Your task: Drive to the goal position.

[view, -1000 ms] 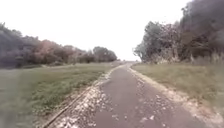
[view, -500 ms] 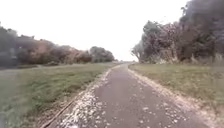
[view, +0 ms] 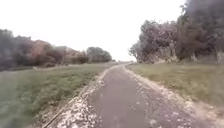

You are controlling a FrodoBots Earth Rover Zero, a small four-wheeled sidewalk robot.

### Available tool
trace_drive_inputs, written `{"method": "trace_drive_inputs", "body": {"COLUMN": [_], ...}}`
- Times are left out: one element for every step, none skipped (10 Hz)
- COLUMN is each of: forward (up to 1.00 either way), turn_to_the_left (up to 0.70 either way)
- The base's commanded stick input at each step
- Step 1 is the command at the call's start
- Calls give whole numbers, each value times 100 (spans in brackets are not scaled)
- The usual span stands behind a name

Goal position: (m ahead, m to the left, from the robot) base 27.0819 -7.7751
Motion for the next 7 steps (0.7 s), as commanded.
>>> {"method": "trace_drive_inputs", "body": {"forward": [70, 70, 70, 70, 70, 70, 70], "turn_to_the_left": [0, 0, 0, 0, 0, 0, 0]}}
